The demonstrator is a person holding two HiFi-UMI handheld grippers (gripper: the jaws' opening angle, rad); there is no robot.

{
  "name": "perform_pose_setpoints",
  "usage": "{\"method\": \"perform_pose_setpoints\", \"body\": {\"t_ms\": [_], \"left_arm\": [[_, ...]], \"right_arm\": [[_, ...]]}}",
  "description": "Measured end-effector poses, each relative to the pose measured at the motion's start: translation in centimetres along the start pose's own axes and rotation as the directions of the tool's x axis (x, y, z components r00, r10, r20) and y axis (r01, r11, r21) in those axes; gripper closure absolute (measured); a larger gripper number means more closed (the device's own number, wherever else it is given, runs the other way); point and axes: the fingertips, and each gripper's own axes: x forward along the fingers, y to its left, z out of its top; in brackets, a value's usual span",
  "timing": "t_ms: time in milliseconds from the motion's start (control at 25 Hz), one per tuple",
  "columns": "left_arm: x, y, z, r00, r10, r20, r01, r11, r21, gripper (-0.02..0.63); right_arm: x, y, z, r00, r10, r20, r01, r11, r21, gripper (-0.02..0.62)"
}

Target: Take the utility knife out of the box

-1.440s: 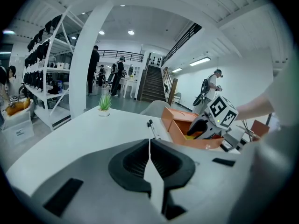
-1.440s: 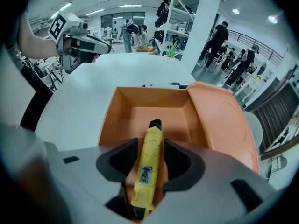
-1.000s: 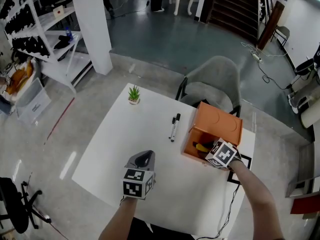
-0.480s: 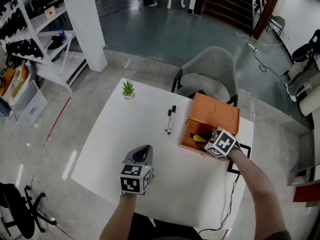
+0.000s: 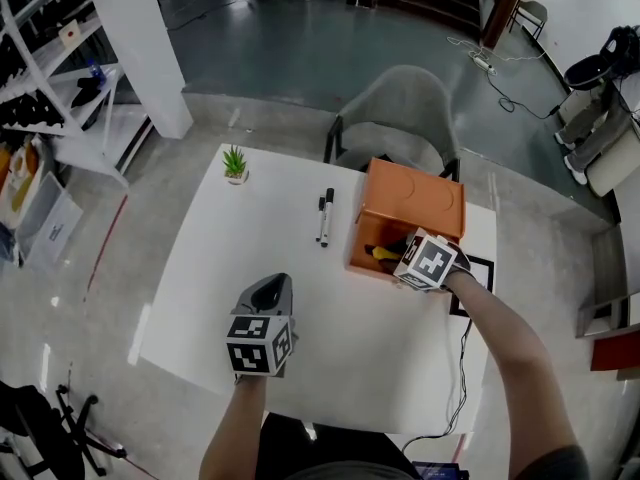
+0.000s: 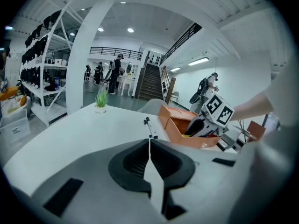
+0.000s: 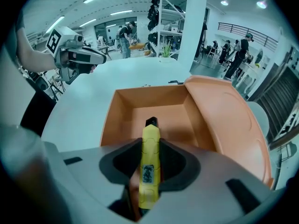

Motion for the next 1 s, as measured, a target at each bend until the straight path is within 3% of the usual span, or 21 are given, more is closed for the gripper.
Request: {"method": "perform_pose_setpoints", "body": {"t_ms": [200,520,1000], "left_arm": [[-0.2,-0.3,0.0,1.000,-0.011,-0.001,0.011,1.000,0.008,0.591],[-0.4,-0.6,0.3,1.000,-0.030,0.006,0.030,0.999,0.025,0.591],[-0.5,-1.8,1.4,0.996,-0.083,0.019,0.082,0.995,0.054,0.591]], "right_arm": [[-0.1,0.0,-0.1,0.999,-0.043,-0.020,0.042,0.998,-0.047,0.483],[-1.5,0.0,0.3,0.993,-0.114,0.039,0.115,0.993,-0.019,0.483],[-6.1,0.3,2.2,0.951,-0.240,0.195,0.215,0.966,0.142,0.483]]}}
